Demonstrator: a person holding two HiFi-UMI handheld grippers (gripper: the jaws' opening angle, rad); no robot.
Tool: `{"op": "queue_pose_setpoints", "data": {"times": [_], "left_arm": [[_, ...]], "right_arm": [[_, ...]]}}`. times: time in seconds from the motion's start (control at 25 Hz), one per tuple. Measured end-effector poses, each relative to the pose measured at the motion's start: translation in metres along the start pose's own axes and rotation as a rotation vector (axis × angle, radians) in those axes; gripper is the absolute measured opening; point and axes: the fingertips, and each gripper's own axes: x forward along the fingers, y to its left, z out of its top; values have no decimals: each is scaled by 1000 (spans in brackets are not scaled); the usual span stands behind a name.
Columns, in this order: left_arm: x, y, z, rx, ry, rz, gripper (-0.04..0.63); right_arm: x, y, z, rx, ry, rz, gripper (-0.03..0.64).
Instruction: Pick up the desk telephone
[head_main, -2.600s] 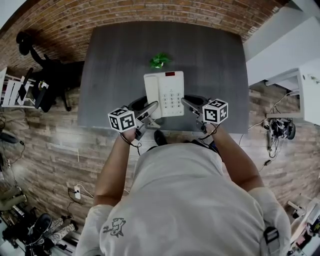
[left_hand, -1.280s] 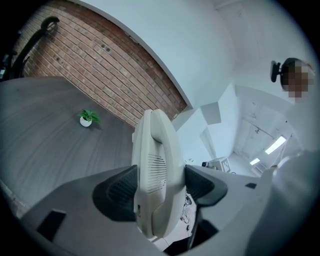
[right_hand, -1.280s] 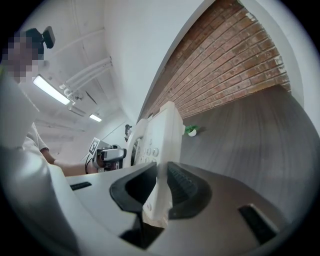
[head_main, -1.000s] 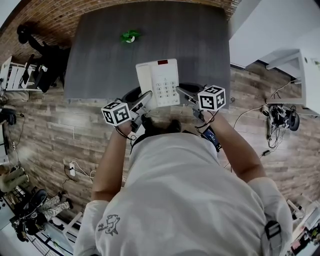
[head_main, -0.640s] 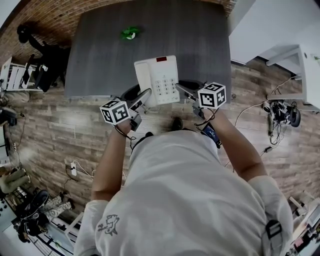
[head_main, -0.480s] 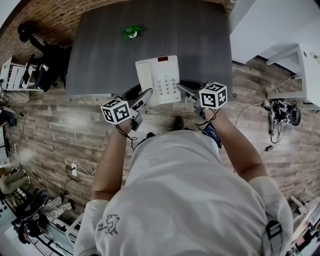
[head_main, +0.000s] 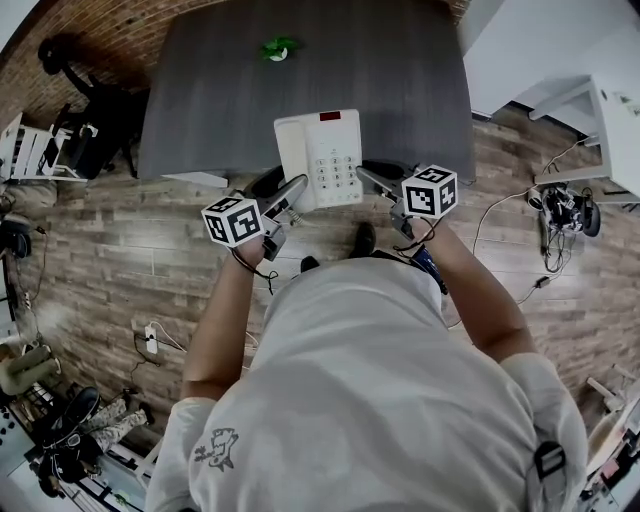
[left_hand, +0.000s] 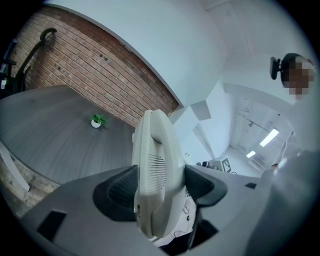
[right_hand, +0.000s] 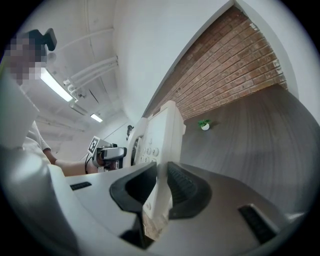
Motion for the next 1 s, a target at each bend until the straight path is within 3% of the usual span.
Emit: {"op": "queue_pose_setpoints", "data": {"times": [0.52, 1.0], "left_arm": [[-106, -7, -37, 49, 25, -64, 308], [-149, -12, -43, 77, 50, -109, 307]], "right_arm": [[17, 101, -61, -20, -52, -41, 77], [24, 148, -84, -1, -83, -74, 77]]}}
